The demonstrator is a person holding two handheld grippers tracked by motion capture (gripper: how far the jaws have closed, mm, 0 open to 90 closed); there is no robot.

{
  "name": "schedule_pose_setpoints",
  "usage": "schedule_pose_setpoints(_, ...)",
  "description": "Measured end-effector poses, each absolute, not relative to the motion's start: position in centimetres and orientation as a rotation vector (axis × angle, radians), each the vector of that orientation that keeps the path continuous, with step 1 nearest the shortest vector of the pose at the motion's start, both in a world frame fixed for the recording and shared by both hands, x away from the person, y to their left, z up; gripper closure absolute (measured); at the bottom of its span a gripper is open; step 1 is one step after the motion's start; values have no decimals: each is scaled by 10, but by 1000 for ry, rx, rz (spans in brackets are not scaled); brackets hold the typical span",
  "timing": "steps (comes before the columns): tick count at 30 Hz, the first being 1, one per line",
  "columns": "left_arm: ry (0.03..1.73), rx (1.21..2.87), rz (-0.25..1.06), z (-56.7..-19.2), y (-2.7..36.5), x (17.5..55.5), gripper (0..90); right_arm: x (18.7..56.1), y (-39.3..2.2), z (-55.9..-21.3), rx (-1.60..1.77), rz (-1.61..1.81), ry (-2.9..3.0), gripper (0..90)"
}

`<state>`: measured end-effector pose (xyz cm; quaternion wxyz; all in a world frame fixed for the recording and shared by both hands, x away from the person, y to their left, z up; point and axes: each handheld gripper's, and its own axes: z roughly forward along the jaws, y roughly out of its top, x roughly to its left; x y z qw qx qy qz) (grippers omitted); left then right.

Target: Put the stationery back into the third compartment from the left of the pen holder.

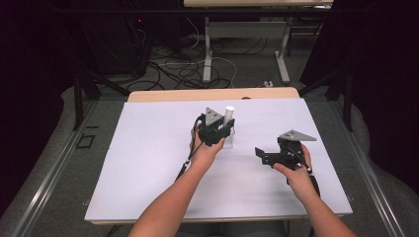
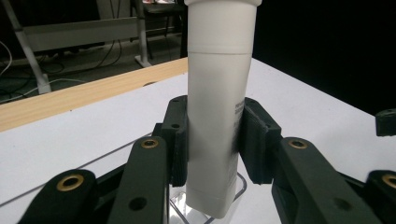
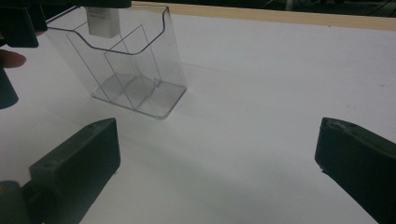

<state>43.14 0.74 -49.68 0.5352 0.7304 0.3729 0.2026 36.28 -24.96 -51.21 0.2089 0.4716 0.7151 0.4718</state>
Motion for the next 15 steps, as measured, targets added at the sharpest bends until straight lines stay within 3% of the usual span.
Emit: schedule_pose_setpoints(15,911,1739,540,-512,-1,435,667,363,-248,-515,1310,1314,2009,9)
